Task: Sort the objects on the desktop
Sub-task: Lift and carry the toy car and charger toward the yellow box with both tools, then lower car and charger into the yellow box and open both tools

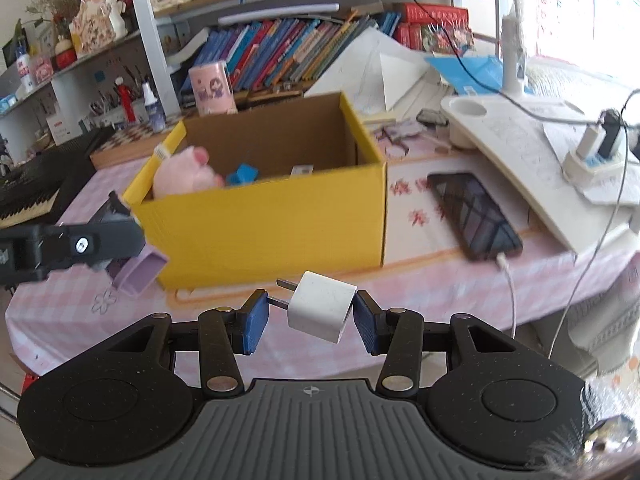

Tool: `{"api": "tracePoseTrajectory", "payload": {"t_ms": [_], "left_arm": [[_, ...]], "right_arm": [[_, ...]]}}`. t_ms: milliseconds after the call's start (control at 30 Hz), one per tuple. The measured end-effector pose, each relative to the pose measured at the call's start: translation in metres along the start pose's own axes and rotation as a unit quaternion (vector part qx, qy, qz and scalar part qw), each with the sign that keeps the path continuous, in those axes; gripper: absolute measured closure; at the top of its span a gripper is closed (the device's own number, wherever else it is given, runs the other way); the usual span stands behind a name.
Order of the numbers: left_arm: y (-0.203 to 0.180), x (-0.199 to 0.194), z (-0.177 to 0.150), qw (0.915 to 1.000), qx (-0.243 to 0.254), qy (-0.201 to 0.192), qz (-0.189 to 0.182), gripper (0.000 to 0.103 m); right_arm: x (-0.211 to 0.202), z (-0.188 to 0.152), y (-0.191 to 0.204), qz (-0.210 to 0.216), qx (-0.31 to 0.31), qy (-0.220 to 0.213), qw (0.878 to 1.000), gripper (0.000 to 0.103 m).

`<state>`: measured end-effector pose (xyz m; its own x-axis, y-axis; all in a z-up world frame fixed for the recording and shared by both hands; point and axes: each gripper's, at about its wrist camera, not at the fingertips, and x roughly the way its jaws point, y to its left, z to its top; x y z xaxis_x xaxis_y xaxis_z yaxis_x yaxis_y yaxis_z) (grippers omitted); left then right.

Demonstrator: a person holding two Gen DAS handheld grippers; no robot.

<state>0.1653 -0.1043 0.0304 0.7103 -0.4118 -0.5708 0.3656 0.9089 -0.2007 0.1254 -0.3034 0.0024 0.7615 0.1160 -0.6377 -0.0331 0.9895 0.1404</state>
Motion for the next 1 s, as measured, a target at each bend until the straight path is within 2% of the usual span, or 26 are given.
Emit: {"api": "tracePoseTrajectory", "payload": {"t_ms": [167, 267, 400, 533, 800, 867, 1000], "left_arm": [[-0.006, 0.024, 0.026, 0.9993, 0.002, -0.020, 0.032, 0.040], [-0.014, 0.044, 0.036, 0.9986, 0.020, -0.023, 0.044, 0.040], [-0.021, 0.076, 0.037, 0.9970, 0.041, -0.006, 0.065, 0.040], [-0.021, 0.102, 0.035, 0.9961, 0.041, 0.017, 0.077, 0.040], [-0.036, 0.140, 0.036, 0.9921, 0.076, 0.059, 0.081, 0.040], [-0.038, 0.149, 0.035, 0.9908, 0.079, 0.074, 0.081, 0.040], [-0.032, 0.153, 0.035, 0.9925, 0.052, 0.085, 0.071, 0.039]], "right_arm": [[0.004, 0.032, -0.018, 0.017, -0.004, -0.029, 0.999, 0.059], [0.010, 0.053, -0.025, 0.030, -0.014, -0.046, 0.998, 0.059], [0.022, 0.081, -0.035, 0.036, -0.016, -0.070, 0.997, 0.059], [0.038, 0.109, -0.047, 0.037, -0.009, -0.086, 0.996, 0.059], [0.084, 0.141, -0.042, 0.049, -0.036, -0.062, 0.996, 0.059], [0.102, 0.148, -0.037, 0.054, -0.048, -0.044, 0.996, 0.059], [0.136, 0.156, -0.022, 0.072, -0.082, 0.014, 0.994, 0.059]]}}
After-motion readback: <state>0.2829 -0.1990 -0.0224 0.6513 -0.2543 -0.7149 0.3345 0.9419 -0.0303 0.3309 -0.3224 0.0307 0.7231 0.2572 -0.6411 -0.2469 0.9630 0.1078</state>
